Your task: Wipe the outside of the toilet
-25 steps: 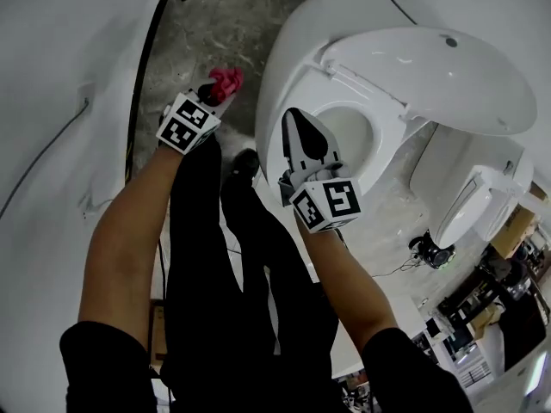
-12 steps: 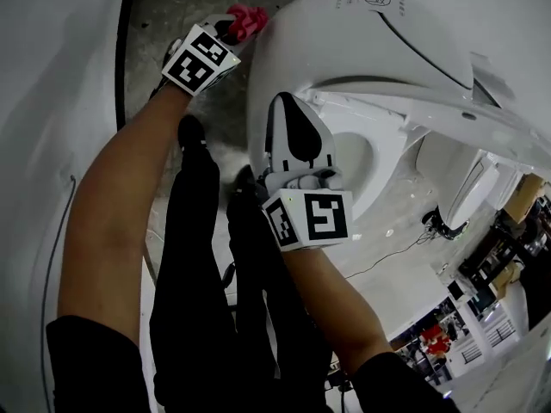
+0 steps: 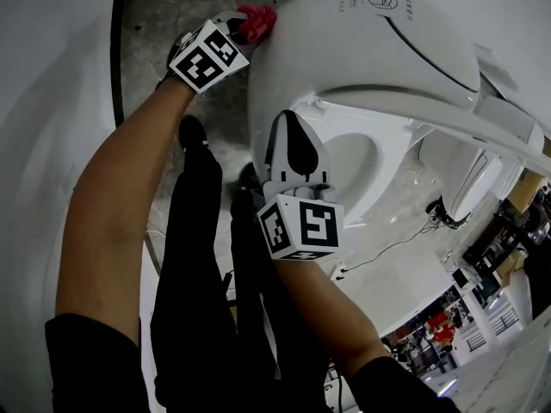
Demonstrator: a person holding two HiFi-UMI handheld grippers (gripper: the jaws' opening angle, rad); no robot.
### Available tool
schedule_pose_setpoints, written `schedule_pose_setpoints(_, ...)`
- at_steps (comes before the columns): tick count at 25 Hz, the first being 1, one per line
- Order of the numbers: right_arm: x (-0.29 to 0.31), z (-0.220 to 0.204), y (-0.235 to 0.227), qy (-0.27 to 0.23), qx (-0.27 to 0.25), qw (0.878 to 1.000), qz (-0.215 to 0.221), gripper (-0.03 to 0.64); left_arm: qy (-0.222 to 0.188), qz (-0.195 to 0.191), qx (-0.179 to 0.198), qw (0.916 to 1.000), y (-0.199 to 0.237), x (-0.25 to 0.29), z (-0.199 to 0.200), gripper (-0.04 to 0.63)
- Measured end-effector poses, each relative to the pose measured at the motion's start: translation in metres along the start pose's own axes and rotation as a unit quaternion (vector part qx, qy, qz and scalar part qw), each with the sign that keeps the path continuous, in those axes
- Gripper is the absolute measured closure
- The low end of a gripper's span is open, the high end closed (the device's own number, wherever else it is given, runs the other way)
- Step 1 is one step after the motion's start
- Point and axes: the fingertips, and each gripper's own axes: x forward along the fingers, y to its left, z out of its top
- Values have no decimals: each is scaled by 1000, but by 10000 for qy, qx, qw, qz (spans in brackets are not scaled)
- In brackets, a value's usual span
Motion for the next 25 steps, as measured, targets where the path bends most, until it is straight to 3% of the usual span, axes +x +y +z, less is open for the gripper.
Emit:
schedule_pose_setpoints(12,-22,-71,-17,751,645,9946,-315,583,-116,319,-236,9991,-41,-8,-26,508)
schedule_pose_setpoints(20,-43,-121,-24,1147,1067,9871,-330,583,-9,509,-455,9977,-90,-11,-63,508)
schedule_pose_setpoints(25,-61,-143,-29,1324,1033,9856,-171,583,10,750,-549,9957,-123,-14,-81,509)
